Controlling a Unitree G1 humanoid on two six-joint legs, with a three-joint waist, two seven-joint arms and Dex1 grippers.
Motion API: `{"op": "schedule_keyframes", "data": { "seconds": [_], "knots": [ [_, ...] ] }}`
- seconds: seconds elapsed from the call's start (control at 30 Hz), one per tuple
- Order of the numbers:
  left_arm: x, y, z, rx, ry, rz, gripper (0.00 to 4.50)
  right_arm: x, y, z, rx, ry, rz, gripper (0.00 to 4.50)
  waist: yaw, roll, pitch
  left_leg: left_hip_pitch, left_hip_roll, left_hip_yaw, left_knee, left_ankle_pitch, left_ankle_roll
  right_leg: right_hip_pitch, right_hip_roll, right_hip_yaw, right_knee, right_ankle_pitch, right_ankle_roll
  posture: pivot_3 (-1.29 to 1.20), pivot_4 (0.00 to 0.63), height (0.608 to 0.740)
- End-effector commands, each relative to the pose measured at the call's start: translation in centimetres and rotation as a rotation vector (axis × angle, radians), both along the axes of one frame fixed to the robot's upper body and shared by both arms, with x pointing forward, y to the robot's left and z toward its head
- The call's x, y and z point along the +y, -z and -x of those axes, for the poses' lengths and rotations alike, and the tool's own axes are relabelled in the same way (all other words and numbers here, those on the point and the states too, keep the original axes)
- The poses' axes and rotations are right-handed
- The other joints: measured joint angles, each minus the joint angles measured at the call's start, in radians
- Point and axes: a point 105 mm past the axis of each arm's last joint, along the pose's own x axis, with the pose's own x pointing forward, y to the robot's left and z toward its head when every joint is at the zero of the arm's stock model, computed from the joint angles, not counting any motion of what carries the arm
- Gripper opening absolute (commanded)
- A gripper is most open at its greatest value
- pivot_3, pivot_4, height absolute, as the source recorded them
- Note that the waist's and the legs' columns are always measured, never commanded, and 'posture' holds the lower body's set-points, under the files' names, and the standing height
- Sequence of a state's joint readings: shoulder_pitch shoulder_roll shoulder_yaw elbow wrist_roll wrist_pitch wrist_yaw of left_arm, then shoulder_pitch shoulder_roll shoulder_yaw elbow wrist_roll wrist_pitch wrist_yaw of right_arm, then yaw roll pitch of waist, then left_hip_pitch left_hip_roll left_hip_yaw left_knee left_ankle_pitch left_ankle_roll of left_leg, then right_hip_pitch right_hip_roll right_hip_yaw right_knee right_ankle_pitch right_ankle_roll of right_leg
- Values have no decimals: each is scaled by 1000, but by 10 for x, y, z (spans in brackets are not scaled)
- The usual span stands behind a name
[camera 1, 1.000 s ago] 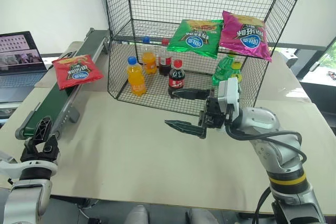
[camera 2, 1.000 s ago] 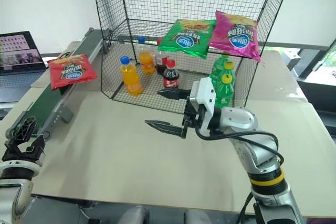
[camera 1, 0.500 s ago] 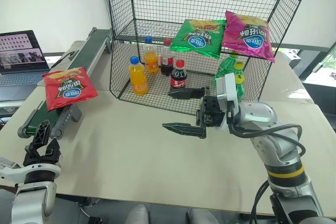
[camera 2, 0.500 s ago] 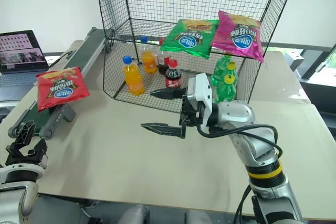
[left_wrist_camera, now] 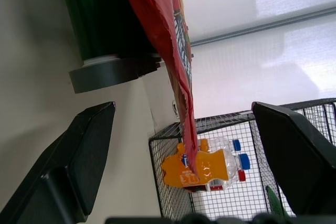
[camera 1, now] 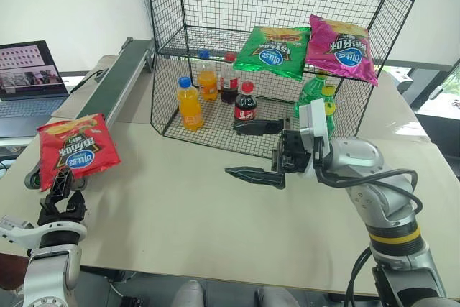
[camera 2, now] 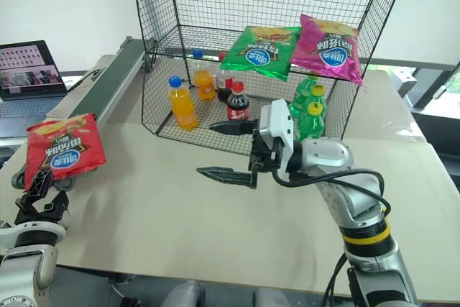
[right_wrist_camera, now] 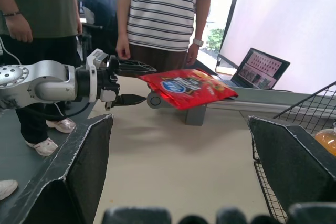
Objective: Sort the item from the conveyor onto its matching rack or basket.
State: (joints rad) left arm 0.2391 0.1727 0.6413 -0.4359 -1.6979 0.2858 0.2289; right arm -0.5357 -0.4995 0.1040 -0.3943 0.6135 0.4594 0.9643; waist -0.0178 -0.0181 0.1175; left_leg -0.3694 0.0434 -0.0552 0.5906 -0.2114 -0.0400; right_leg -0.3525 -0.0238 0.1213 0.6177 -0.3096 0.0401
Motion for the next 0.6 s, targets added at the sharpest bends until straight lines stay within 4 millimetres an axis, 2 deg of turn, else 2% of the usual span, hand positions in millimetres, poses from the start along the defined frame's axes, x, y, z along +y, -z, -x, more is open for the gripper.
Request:
{"op": "schedule_keyframes", "data": {
  "seconds": [0.03, 0.13, 0.17, 0.23, 0.47, 0.5, 0.6],
  "knots": [
    [5, -9, -1, -38, -21, -23, 4449, -3, -11, 7, -35, -2, -27, 4500, 0, 0, 0, 0, 0, 0, 0, 0, 0, 0, 0, 0, 0, 0, 0, 0, 150, 738],
    [16, -18, 3, -81, -84, -20, 4449, -3, -10, 7, -33, 3, -27, 4500, 0, 0, 0, 0, 0, 0, 0, 0, 0, 0, 0, 0, -1, 0, 1, 0, 150, 738],
    [21, -22, 5, -101, -114, -13, 3920, -2, -10, 7, -32, 5, -28, 4500, 1, 0, 0, 0, 0, 0, 0, 0, 0, 0, 0, 0, -2, 1, 1, 0, 150, 738],
    [26, -30, 11, -132, -137, -26, 3339, -2, -9, 7, -31, 6, -29, 4500, 0, 0, 0, -1, 0, 0, 0, 0, 0, 0, 0, 0, -3, 1, 2, 0, 150, 738],
    [36, -40, 28, -150, -195, -46, 251, -2, -7, 7, -23, 12, -34, 4500, 0, 0, 0, -1, 0, 0, 0, 0, 0, 0, 0, 0, -5, 2, 1, 0, 150, 738],
    [36, -42, 29, -152, -193, -58, 41, -2, -6, 6, -22, 16, -34, 4500, 0, 0, 0, -1, 0, 0, 0, 0, 0, 0, 0, 0, -5, 2, 1, 0, 150, 738],
    [30, -55, 27, -149, -145, -130, 41, -4, -6, 5, -24, 41, -43, 4500, 3, 0, 0, -1, 0, 0, 0, 0, 0, -1, 0, 0, -6, 2, 2, 0, 150, 738]
  ]
}}
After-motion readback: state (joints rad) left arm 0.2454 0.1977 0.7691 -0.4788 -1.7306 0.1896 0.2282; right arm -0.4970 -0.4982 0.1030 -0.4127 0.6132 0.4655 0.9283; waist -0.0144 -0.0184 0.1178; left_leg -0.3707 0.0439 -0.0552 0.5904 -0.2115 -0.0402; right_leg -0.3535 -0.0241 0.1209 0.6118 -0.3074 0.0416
